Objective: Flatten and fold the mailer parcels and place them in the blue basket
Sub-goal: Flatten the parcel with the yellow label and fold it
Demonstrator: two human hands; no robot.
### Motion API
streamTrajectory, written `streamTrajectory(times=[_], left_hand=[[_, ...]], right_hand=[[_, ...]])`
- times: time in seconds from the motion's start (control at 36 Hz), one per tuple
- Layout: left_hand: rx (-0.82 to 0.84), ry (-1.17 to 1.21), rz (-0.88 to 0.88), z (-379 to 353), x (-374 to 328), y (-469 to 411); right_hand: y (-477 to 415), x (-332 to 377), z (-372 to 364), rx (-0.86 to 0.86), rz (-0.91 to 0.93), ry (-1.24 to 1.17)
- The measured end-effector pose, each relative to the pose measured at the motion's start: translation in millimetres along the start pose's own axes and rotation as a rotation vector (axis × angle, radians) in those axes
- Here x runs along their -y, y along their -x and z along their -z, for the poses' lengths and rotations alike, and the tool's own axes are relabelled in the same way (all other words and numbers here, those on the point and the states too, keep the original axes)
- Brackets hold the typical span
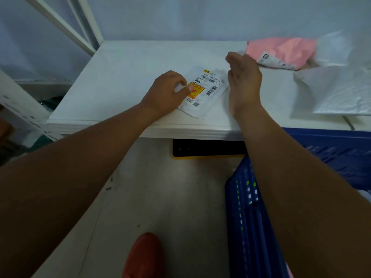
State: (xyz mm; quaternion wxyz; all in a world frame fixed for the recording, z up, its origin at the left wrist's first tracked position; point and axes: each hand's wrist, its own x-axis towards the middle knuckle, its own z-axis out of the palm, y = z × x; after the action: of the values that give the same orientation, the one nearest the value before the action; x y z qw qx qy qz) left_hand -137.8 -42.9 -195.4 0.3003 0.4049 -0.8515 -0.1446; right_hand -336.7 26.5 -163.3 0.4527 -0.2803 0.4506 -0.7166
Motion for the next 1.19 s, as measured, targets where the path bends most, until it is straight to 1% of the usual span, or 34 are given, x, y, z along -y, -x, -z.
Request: streamTrajectory(times=[0.11, 0.22, 0.31, 0.36, 0.42, 0.47, 0.5, 0.58, 0.64, 0.69, 0.78, 0.86, 0.94, 1.03, 1.06, 1.11, 1.19], left_hand=[[-0.003, -0.086, -0.028, 1, 0, -1], [0.014, -0.165, -0.014, 2, 1, -2], [-0.031, -0.196, -0.035, 2, 1, -1], [-0.036, -0.211, -0.035, 3, 0, 0], [-0.015, -0.216, -0.042, 3, -1, 0], [0.019, -0.199, -0.048, 4, -1, 0], [0.034, -0.184, -0.048, 5, -1, 0], [0.034, -0.163, -0.090, 5, -1, 1], [0.005, -0.186, -0.127, 5, -1, 2], [-0.010, -0.214, -0.125, 4, -2, 2], [0.019, -0.266, -0.018, 0, -2, 2], [0.054, -0.205, 0.067, 0, 0, 2], [0.097, -0.159, 0.073, 1, 0, 1], [0.176, -0.186, 0.077, 3, -4, 1], [0.197, -0.196, 0.077, 3, -5, 1], [0.211, -0.228, 0.062, 2, -7, 2], [0.176, -0.255, 0.035, 1, -8, 2]], right_hand=[[3, 3, 3, -0.038, -0.049, -0.215], [6, 5, 10, -0.088, -0.085, -0.437], [11, 4, 16, -0.131, -0.073, -0.668], [18, 2, 16, -0.059, -0.081, -0.815], [25, -1, 11, 0.083, -0.134, -0.906], [28, -4, 4, 0.225, -0.227, -0.872], [27, -4, 1, 0.260, -0.281, -0.823], [19, -7, -1, 0.222, -0.445, -0.687], [13, -9, 1, 0.193, -0.505, -0.659], [11, -11, 3, 0.179, -0.512, -0.685], [13, -13, 4, 0.147, -0.481, -0.716], [16, -13, 4, 0.089, -0.426, -0.742], [19, -13, 2, 0.000, -0.345, -0.781], [21, -13, 1, -0.049, -0.278, -0.814], [21, -12, 1, -0.043, -0.265, -0.830], [21, -12, 1, 0.024, -0.271, -0.853], [22, -11, -4, 0.148, -0.389, -0.755]])
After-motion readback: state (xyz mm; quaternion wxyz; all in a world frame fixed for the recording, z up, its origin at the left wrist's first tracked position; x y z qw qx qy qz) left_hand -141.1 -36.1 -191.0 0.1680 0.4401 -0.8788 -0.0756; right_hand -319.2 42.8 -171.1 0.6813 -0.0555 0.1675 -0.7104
